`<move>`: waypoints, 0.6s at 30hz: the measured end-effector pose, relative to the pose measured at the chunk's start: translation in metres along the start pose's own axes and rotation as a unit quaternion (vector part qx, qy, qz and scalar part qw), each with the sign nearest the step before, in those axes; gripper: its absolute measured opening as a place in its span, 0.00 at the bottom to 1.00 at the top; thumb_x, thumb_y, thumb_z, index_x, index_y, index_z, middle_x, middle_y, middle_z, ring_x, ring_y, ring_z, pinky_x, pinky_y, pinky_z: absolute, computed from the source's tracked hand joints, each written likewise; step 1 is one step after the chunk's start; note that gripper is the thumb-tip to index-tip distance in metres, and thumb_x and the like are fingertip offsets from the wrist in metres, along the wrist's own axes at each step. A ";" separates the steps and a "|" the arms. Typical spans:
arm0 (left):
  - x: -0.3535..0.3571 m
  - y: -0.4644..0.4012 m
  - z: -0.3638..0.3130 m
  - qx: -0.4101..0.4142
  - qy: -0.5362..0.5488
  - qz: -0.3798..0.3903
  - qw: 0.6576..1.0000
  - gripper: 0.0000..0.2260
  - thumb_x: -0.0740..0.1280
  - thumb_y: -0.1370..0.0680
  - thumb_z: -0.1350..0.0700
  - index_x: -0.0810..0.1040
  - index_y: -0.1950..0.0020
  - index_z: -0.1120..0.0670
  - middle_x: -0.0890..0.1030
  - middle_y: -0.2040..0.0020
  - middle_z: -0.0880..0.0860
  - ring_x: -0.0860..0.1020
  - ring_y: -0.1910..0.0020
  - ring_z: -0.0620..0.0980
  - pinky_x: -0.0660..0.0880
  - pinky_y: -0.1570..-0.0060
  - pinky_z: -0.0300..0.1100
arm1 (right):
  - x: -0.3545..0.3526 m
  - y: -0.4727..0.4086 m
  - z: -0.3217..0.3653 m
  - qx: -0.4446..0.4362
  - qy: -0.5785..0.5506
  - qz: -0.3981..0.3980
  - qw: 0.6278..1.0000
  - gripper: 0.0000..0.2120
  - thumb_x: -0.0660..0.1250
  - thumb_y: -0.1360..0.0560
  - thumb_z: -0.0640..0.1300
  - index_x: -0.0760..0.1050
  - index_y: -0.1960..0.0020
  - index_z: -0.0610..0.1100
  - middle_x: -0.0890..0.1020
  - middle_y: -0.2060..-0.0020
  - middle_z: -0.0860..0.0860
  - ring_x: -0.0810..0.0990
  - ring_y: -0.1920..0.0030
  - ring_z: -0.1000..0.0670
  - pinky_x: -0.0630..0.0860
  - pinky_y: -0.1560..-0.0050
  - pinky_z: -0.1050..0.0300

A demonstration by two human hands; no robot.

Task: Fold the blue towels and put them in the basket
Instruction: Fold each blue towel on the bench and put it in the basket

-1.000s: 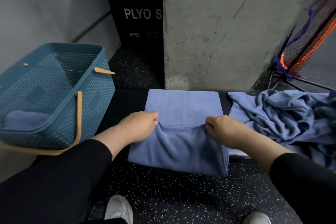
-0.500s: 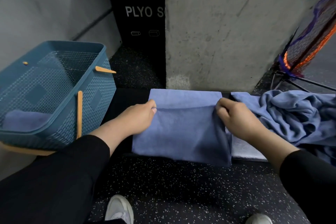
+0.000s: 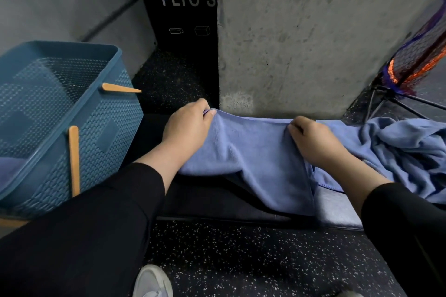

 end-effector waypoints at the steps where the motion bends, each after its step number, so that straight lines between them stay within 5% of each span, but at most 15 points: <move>1: 0.008 -0.001 0.005 -0.003 0.001 0.030 1.000 0.11 0.60 0.17 0.47 0.73 0.54 0.53 0.75 0.59 0.49 0.74 0.59 0.54 0.66 0.60 0.46 | 0.003 -0.001 -0.002 -0.012 0.020 -0.004 1.000 0.12 0.58 0.18 0.45 0.72 0.56 0.41 0.79 0.63 0.45 0.74 0.62 0.43 0.59 0.63 0.54; 5: 0.023 0.001 0.018 0.014 -0.036 0.084 0.996 0.11 0.59 0.17 0.48 0.70 0.56 0.52 0.75 0.62 0.49 0.76 0.57 0.56 0.67 0.60 0.47 | 0.010 0.000 0.000 -0.069 0.053 -0.008 0.996 0.11 0.59 0.19 0.42 0.72 0.59 0.42 0.80 0.61 0.45 0.76 0.60 0.43 0.69 0.59 0.51; 12: 0.009 0.027 0.017 0.041 -0.098 0.132 0.985 0.13 0.56 0.16 0.47 0.64 0.58 0.50 0.72 0.63 0.49 0.74 0.59 0.58 0.61 0.60 0.46 | 0.014 0.025 0.011 -0.112 0.065 0.027 0.991 0.14 0.60 0.19 0.42 0.65 0.63 0.45 0.72 0.68 0.48 0.74 0.64 0.41 0.63 0.64 0.52; 18: -0.015 0.066 0.010 0.077 -0.143 0.180 0.970 0.12 0.55 0.15 0.47 0.64 0.55 0.51 0.74 0.61 0.50 0.75 0.58 0.57 0.58 0.58 0.47 | 0.000 0.068 0.022 -0.133 0.085 0.102 0.982 0.12 0.58 0.19 0.46 0.66 0.60 0.44 0.78 0.60 0.44 0.77 0.58 0.40 0.66 0.62 0.49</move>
Point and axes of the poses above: each hand's wrist, its own y-axis away from the middle knuckle, its own x-axis out of the palm, z = x × y, the point moved 2 cm from there along -y, towards the middle knuckle
